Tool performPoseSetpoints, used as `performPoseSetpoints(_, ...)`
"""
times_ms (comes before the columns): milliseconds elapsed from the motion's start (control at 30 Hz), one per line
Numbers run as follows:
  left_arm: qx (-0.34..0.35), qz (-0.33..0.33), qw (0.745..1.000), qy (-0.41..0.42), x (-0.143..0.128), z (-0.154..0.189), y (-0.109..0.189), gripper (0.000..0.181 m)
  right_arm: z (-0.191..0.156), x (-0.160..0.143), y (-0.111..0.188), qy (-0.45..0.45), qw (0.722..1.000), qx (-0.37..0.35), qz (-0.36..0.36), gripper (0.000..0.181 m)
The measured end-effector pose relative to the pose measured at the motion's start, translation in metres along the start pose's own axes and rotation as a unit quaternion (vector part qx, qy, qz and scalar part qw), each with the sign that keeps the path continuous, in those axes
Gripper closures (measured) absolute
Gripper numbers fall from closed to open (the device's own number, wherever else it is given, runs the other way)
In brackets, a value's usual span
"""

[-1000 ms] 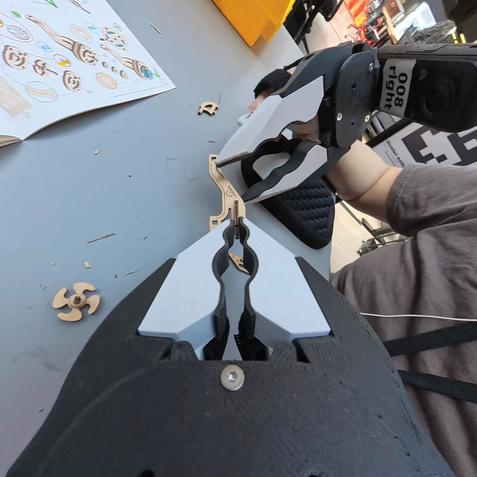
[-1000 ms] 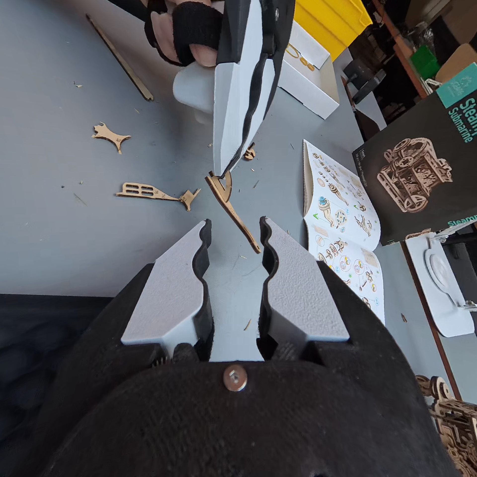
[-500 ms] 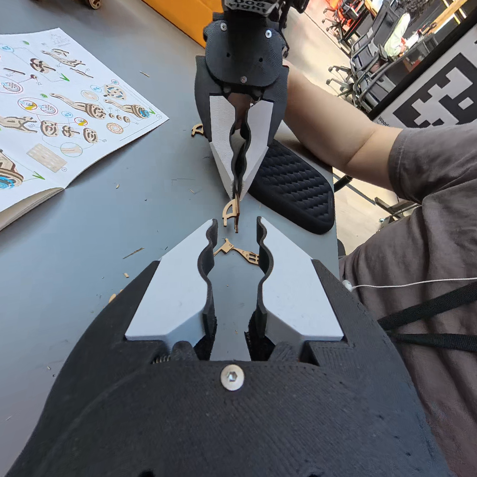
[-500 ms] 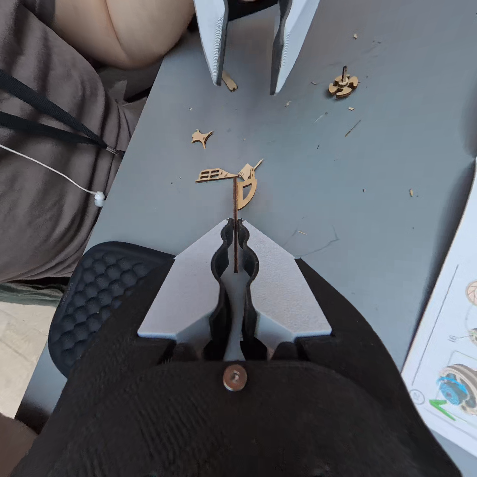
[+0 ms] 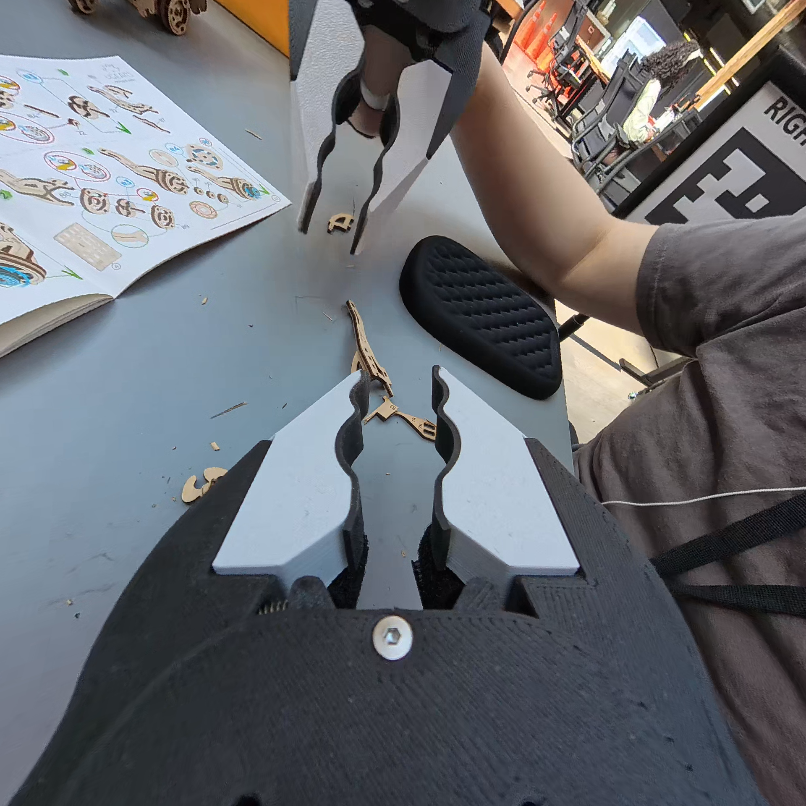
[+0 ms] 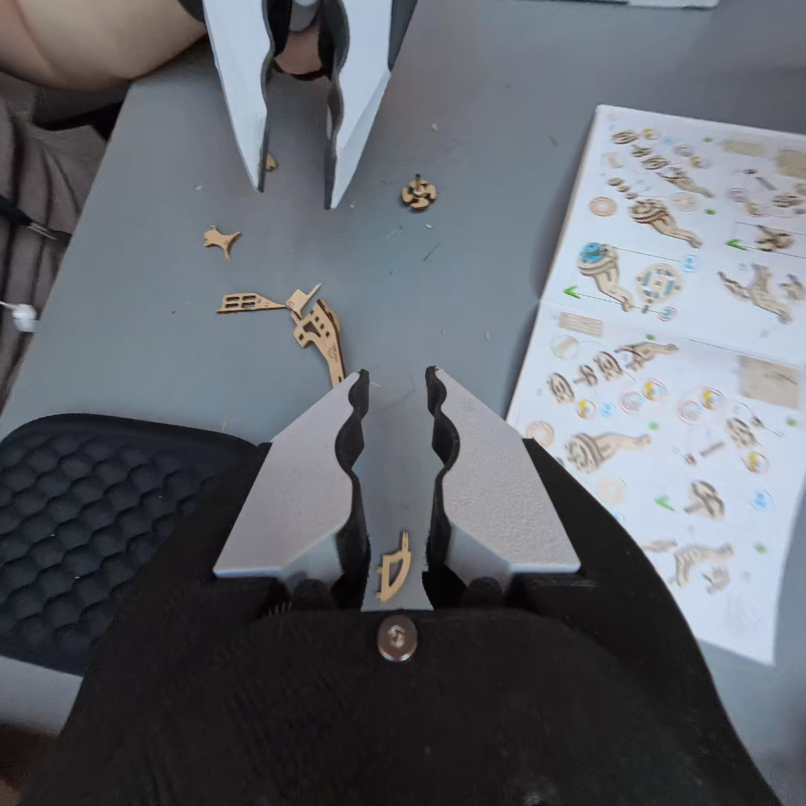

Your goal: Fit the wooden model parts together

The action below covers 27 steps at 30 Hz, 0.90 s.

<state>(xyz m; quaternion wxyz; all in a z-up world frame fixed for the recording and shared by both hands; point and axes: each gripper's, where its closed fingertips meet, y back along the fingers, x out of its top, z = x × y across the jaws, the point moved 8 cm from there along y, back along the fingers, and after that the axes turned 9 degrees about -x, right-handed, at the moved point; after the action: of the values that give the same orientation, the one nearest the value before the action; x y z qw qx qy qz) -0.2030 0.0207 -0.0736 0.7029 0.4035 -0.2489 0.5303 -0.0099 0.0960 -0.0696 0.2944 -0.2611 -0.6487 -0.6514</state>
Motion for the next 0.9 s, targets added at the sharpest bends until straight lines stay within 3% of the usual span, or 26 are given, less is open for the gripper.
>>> performPoseSetpoints(100, 0.018, 0.016, 1.000, -0.006, 0.003, 0.001, 0.005, 0.155, -0.004, -0.034, 0.033, 0.024, 0.988, -0.151, -0.001, 0.154)
performPoseSetpoints(167, 0.027, 0.025, 0.999, -0.018, 0.007, 0.004, 0.006, 0.155, -0.009, -0.057, 0.044, 0.006, 0.980, -0.200, -0.008, 0.153)
performPoseSetpoints(267, 0.047, 0.048, 0.997, -0.036, 0.011, 0.007, 0.010, 0.156, -0.023, -0.074, 0.049, -0.041, 0.978, -0.204, 0.033, 0.151)
performPoseSetpoints(400, 0.064, 0.063, 0.995, -0.045, 0.012, 0.006, 0.014, 0.157, -0.031, -0.087, 0.044, -0.026, 0.976, -0.213, -0.021, 0.149)
performPoseSetpoints(600, 0.075, 0.050, 0.995, -0.050, 0.010, 0.005, 0.007, 0.157, -0.024, -0.094, 0.040, -0.074, 0.977, -0.199, -0.024, 0.150)
performPoseSetpoints(700, 0.083, 0.036, 0.994, -0.057, 0.008, 0.005, 0.002, 0.158, -0.024, -0.094, 0.038, -0.112, 0.980, -0.165, -0.016, 0.166)
performPoseSetpoints(800, 0.080, 0.034, 0.995, -0.059, 0.008, 0.006, -0.001, 0.158, -0.024, -0.093, 0.040, -0.091, 0.980, -0.178, -0.024, 0.167)
performPoseSetpoints(900, 0.060, 0.061, 0.995, -0.044, 0.011, 0.007, -0.003, 0.157, -0.031, -0.072, 0.043, -0.026, 0.976, -0.213, 0.030, 0.167)
